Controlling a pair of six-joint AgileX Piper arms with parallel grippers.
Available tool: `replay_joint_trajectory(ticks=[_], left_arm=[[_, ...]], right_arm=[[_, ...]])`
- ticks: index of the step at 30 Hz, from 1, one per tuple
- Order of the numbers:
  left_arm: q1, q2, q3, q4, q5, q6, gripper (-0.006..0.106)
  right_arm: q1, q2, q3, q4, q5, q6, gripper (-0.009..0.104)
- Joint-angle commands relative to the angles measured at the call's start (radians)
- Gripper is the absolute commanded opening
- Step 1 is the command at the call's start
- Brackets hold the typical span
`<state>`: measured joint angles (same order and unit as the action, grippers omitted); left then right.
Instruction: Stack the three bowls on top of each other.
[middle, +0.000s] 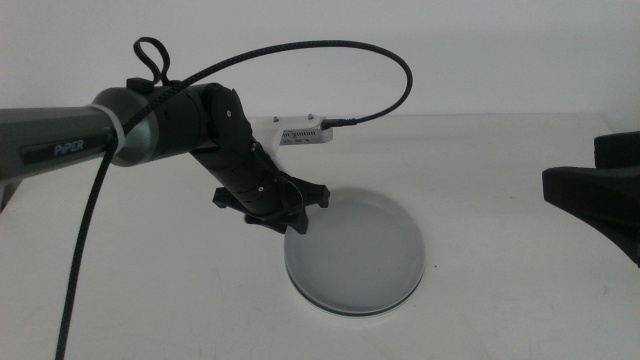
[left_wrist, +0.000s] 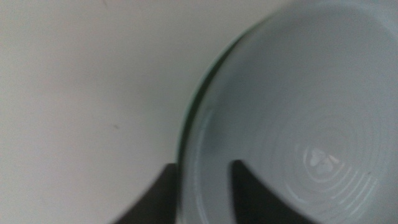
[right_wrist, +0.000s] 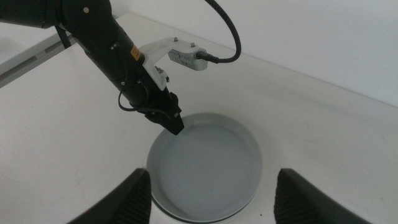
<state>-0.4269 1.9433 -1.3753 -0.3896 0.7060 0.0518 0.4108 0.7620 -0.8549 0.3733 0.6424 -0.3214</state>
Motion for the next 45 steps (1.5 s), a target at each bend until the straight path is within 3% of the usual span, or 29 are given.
replay_joint_trajectory(ticks=[1, 5, 10, 16, 23, 35, 45], left_arm=[[0.001, -0.069, -0.032, 0.013, -0.021, 0.002, 0.060], [0.035, -0.122, -0.032, 0.047, -0.003, 0.002, 0.105], [0.133, -0.248, -0.032, 0.053, 0.077, 0.004, 0.105], [0.276, -0.411, -0.032, 0.177, 0.159, 0.006, 0.105], [0.399, -0.541, -0.032, 0.221, 0.154, 0.006, 0.105], [0.409, -0.569, -0.031, 0.197, 0.159, 0.006, 0.105], [0.409, -0.650, -0.027, 0.196, 0.155, 0.035, 0.105]], right_arm=[[-0.008, -0.002, -0.030, 0.009, -0.060, -0.002, 0.050], [-0.008, -0.002, -0.030, 0.009, -0.060, -0.002, 0.050], [-0.008, -0.002, -0.030, 0.009, -0.060, -0.002, 0.050], [-0.008, -0.002, -0.030, 0.009, -0.060, -0.002, 0.050], [-0.008, -0.002, -0.030, 0.009, -0.060, -0.002, 0.050], [-0.008, -0.002, -0.030, 0.016, -0.061, -0.002, 0.050], [-0.009, 0.018, -0.031, 0.006, -0.245, 0.008, 0.050]])
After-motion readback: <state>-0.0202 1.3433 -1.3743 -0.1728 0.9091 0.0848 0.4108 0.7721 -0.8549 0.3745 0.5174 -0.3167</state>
